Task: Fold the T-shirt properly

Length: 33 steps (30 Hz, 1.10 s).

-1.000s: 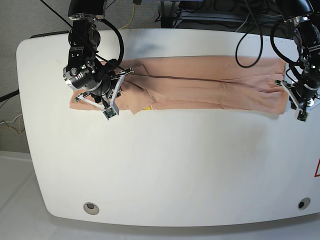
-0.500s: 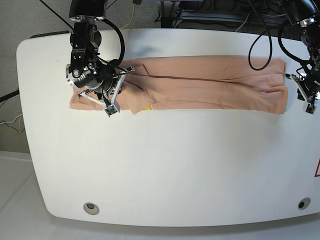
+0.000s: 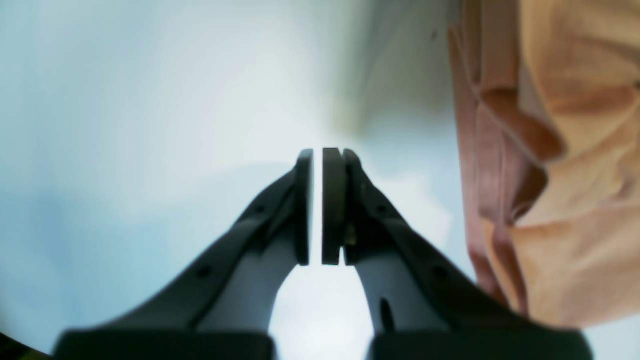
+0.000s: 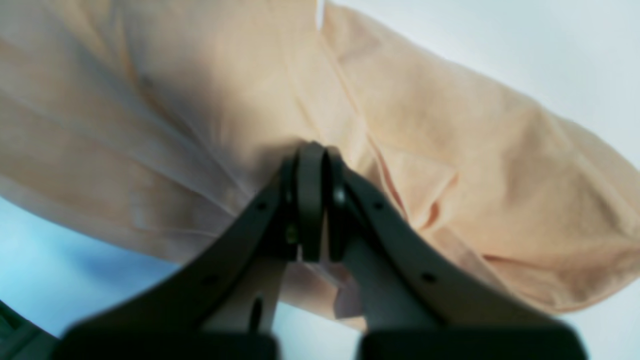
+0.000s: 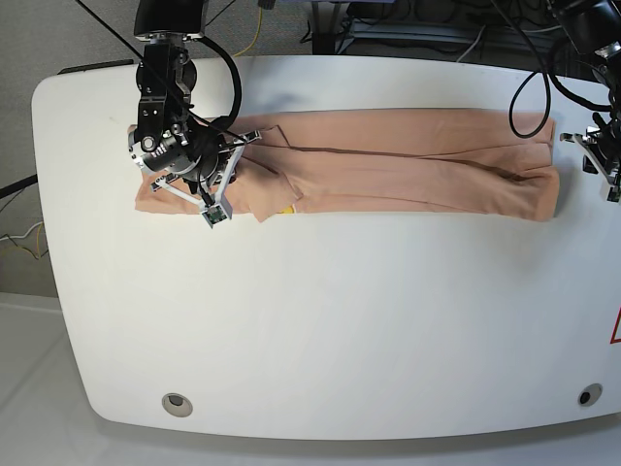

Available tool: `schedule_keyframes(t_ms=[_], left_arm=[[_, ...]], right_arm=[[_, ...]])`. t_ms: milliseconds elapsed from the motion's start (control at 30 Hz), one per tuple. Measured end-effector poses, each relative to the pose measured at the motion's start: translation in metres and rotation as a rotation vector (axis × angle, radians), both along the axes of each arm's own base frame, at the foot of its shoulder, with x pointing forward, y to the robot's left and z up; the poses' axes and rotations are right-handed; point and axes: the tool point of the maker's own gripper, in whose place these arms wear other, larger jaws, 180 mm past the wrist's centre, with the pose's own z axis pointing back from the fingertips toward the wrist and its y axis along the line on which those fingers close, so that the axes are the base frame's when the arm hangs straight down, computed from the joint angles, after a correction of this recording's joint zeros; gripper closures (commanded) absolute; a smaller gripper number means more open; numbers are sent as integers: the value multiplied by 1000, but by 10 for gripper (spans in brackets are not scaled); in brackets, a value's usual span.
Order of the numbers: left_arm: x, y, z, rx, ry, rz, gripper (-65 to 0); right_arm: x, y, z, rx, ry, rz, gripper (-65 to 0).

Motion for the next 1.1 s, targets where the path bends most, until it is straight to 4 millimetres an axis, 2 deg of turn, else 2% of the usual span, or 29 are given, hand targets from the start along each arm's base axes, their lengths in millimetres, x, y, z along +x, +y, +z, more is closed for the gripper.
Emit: schedule_keyframes(t_ms=[133,333,500,567,700,1100], left_arm=[[2,4,4,9,-5,1,-60],[6,3,13,29,-26,-12,-239],[13,11,46,87,-104,0,-335],[13,17,59,120,-111,8,-340],[7,21,69,164,-66,25,-337],[2,16,65,156,18,71,-340]], right_arm=[[0,0,0,1,-1,0,0],[0,0,0,1,-1,0,0],[0,0,0,0,0,0,0],[-1,-1,-2,-1,6,-1,0],[-3,-2,-9,-2,31,-4,0],[0,1,-12,14,24,-6,0]])
